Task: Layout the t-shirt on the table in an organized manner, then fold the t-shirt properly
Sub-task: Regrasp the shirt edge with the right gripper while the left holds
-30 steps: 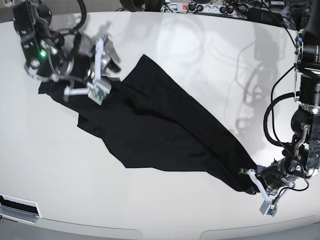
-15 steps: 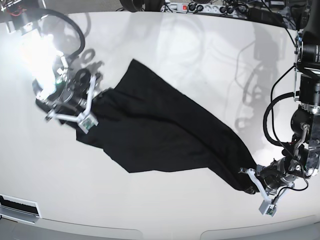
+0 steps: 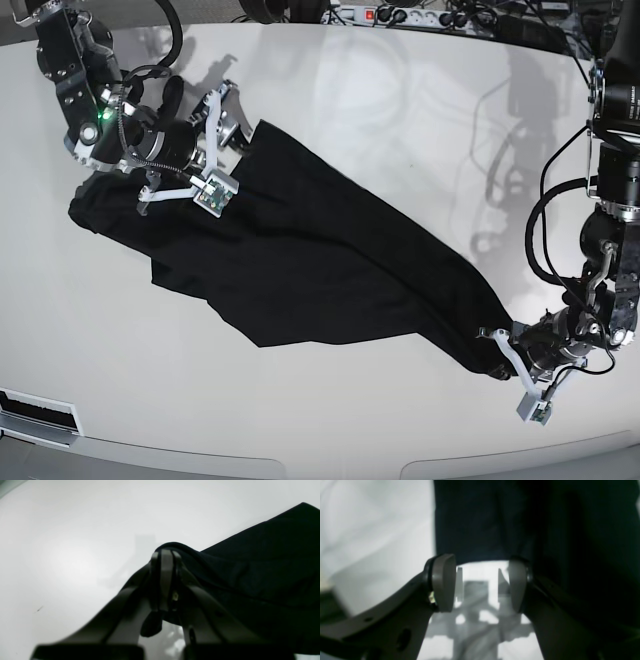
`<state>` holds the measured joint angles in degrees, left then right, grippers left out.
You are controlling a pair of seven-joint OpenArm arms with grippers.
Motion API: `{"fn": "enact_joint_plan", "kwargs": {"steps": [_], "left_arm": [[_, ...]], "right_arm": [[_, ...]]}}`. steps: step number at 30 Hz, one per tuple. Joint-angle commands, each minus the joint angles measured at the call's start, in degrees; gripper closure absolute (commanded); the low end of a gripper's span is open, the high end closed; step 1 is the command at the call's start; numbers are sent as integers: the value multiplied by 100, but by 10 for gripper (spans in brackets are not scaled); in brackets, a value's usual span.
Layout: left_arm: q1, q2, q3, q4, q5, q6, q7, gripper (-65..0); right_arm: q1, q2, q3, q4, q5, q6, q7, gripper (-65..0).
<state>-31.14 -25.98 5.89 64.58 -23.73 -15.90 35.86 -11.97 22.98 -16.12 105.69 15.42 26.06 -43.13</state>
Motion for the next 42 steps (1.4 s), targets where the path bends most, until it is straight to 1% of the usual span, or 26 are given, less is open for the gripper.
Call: {"fn": "enact_joint_plan", "kwargs": {"steps": [1,2,5,7,10,13,18,22,24,27,29,30,31,33,35,36,37,39,40,42], "left_arm": [[-188,-70,-55,103,-63,0,-153,0],[-190,-68,-55,103,-66,0,-153,0],[-188,-72,-55,103,-59,0,-151,0],[-188,-68,-55,103,-63,0,-153,0],[-188,-70,-55,103,-81,0,-153,0],[-190,-70,-55,103,-81,0,-153,0],[-164,-72,-55,103,-81,0,-151,0],[-157,-70,-55,103,-79,0,-153,0],[-157,-70,-55,103,-81,0,-153,0],[-157,-72,-55,103,-79,0,-151,0],[-157,-72,-55,103,-79,0,-151,0],[-157,-72,-55,103,-79,0,-153,0],[-157,-70,-55,103,-81,0,-153,0],[-157,-68,-55,103,-81,0,-155,0],[-160,-66,-55,103,-81,0,-181,0],[-157,-70,-55,103,-81,0,-190,0],[-157,-72,-55,103,-72,0,-188,0],[-157,-87,-55,103,-57,-2,-168,0],[-157,-96,-55,103,-52,0,-168,0],[-157,-136,-55,103,-52,0,-166,0]], "right_arm": [[22,48,42,57,-94,-142,190,-343],[20,48,42,-9,-166,-234,210,-343],[55,-7,42,-243,-243,-337,225,-342],[149,-85,42,-442,-245,-391,225,-342],[323,-256,42,-813,-459,-503,247,-338],[503,-363,42,-1126,-522,-542,315,-270],[627,-393,42,-1213,-546,-509,348,-244],[610,-391,42,-1231,-748,-531,350,-174],[612,-393,42,-1300,-782,-551,411,-173],[616,-396,42,-1506,-782,-457,522,-175],[619,-393,42,-1672,-787,-472,638,-180],[627,-393,42,-1744,-789,-518,688,-172],[627,-393,42,-1773,-811,-603,719,-130],[649,-391,42,-1749,-1001,-741,702,0],[693,-391,44,-1622,-1185,-968,590,0],[708,-374,44,-1475,-1283,-1047,487,0],[708,-352,44,-1285,-1318,-1056,350,0],[673,-262,44,-824,-1259,-1034,114,0],[621,-199,44,-581,-1244,-970,42,0],[455,-63,44,-72,-1246,-728,42,0]]}}
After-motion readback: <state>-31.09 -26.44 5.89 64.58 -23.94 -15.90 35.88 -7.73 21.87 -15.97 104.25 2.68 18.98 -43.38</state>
